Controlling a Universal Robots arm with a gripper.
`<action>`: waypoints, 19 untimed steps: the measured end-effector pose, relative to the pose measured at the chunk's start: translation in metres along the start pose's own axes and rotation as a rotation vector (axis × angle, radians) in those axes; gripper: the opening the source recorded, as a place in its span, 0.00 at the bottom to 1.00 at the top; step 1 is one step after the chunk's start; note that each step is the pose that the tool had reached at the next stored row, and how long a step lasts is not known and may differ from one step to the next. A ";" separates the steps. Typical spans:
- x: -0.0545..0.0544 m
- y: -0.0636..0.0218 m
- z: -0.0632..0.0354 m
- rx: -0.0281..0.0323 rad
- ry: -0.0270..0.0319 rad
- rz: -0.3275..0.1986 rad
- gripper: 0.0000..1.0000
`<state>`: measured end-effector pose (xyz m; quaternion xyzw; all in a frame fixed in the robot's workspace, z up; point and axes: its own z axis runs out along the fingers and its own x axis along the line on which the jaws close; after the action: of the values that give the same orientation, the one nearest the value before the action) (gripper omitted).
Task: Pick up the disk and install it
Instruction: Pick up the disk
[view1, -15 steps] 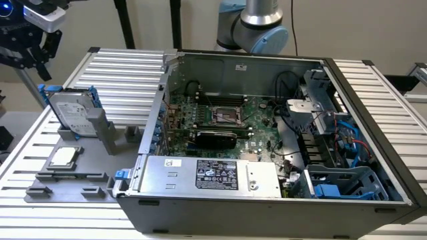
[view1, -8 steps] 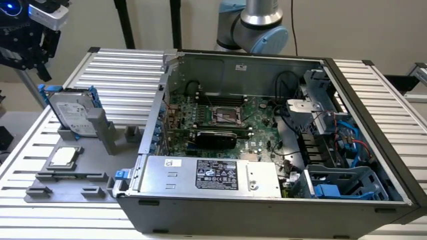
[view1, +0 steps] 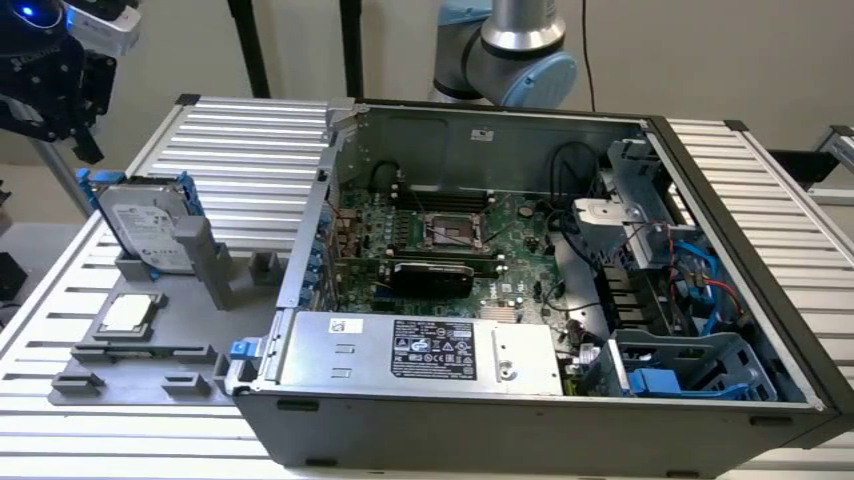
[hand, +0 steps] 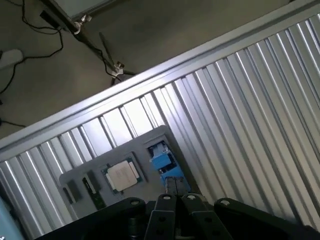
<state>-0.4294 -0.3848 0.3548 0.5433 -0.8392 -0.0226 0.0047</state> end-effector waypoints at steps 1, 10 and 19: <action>0.000 0.0000 0.0001 0.0004 0.0004 -0.018 0.00; 0.000 -0.0001 0.0011 0.0056 0.0039 -0.181 0.00; 0.000 -0.0001 0.0031 0.0045 0.0094 -0.344 0.00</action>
<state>-0.4294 -0.3848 0.3517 0.6792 -0.7337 -0.0186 0.0034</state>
